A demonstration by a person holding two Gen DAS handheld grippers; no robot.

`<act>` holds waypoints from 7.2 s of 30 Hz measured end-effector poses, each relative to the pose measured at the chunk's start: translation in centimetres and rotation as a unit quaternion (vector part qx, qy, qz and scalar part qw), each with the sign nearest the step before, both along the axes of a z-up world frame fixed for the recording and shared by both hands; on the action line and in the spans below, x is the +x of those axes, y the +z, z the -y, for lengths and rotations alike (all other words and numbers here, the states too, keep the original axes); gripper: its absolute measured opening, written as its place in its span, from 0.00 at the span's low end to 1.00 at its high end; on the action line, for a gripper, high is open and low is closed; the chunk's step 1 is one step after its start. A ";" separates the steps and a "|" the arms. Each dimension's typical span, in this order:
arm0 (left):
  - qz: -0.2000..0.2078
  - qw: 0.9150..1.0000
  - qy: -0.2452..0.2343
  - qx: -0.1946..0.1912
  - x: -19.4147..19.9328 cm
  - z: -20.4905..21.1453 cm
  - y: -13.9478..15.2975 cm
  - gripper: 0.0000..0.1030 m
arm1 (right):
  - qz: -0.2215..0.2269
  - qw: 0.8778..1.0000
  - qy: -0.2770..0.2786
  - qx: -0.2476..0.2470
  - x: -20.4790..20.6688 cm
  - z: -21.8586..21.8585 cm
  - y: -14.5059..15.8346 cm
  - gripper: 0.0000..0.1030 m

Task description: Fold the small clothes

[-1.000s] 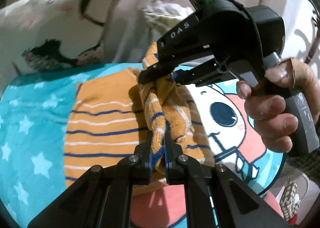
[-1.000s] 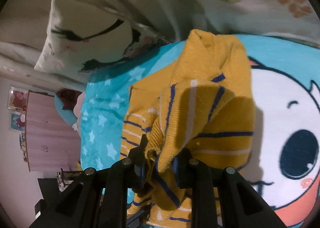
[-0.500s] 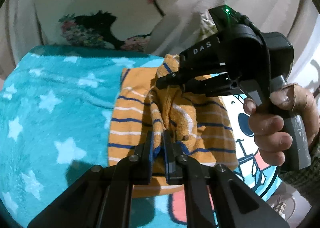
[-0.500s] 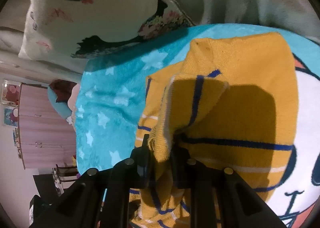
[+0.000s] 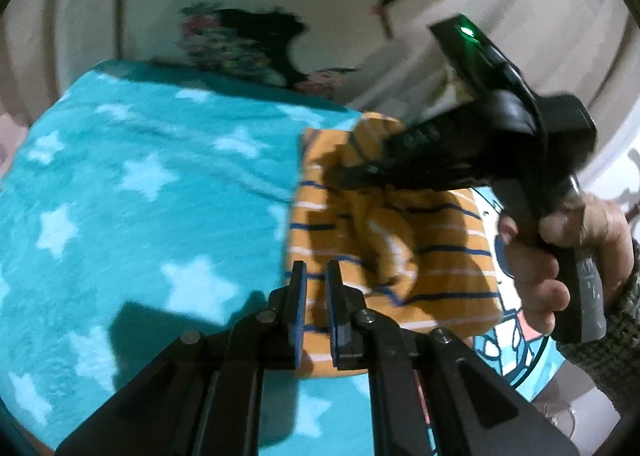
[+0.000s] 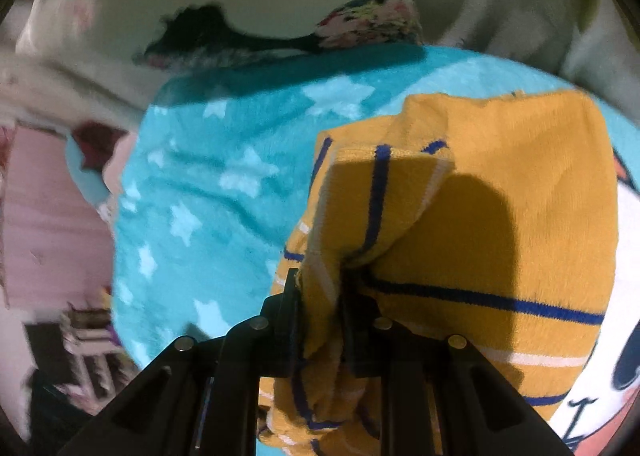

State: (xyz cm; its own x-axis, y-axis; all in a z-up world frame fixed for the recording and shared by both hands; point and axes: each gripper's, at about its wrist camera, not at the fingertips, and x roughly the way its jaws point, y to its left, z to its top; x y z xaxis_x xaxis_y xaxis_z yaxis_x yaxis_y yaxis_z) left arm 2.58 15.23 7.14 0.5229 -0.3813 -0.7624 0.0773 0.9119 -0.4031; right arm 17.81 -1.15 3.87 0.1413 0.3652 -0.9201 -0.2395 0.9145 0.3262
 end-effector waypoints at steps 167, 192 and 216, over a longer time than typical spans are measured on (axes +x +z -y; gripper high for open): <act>0.270 0.844 0.363 0.288 -13.8 -5.6 17.9 1.00 | 0.143 0.986 0.046 -0.069 -17.5 -2.3 0.3 0.59; 0.048 0.985 0.102 0.133 -16.7 7.9 9.2 1.00 | 0.113 0.983 -0.119 -0.087 -30.4 16.0 -1.6 0.60; -0.037 0.977 0.046 0.206 -20.6 12.0 2.9 1.00 | 0.162 0.970 -0.130 -0.123 -34.2 16.5 0.5 0.63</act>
State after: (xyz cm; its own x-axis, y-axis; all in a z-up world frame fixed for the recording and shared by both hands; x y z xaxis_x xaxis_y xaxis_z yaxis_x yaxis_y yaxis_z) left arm -18.05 3.21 10.00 0.4785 0.0118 -0.8780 -0.0278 0.9996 -0.0018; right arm -16.36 -17.69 4.37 0.4962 0.0539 -0.8665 -0.0441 0.9983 0.0368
